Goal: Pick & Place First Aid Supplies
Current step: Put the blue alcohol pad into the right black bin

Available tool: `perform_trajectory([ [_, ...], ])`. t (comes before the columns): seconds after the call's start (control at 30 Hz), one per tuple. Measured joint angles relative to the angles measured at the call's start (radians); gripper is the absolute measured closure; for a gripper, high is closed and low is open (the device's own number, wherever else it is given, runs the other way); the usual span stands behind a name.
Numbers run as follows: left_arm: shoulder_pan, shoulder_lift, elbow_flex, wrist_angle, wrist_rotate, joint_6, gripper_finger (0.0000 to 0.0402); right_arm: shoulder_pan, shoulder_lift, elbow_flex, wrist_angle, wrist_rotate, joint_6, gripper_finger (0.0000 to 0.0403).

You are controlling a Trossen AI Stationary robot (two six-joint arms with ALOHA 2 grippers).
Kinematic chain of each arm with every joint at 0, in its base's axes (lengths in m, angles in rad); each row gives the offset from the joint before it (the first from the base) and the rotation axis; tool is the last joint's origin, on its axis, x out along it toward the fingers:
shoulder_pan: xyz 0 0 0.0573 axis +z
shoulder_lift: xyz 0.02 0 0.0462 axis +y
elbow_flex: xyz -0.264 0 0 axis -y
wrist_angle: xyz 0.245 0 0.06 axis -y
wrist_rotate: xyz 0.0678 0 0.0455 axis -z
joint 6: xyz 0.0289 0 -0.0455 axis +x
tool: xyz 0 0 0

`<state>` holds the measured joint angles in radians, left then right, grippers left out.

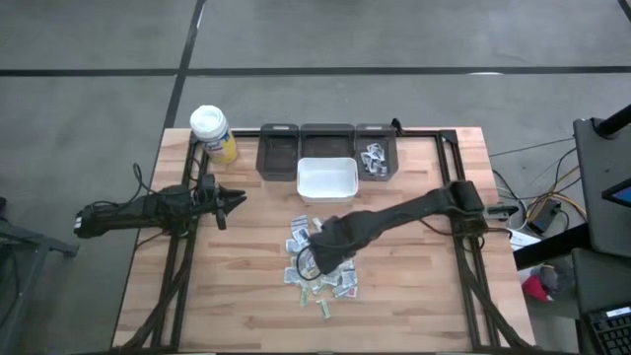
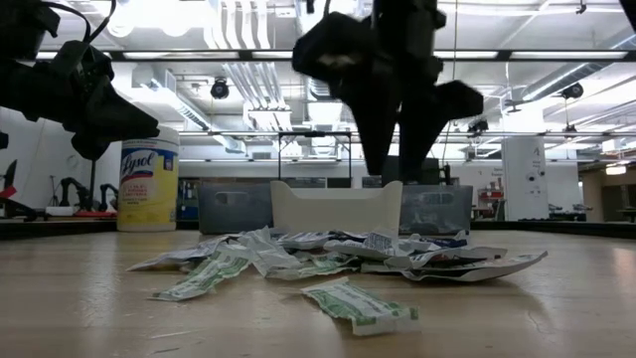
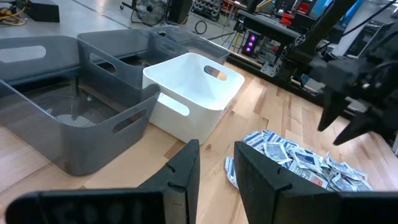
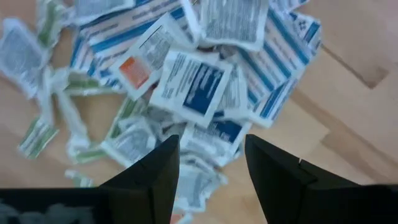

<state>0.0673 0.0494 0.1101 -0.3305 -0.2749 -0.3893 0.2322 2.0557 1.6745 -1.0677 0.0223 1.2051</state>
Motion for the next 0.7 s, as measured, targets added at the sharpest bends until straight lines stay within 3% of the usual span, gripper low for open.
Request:
perform_trajectory([
  [0.7,0.000,0.000,0.000,0.000,0.000,0.000,0.0307,-0.061,0.056,-0.008,0.057,-0.032,-0.038,0.0227],
])
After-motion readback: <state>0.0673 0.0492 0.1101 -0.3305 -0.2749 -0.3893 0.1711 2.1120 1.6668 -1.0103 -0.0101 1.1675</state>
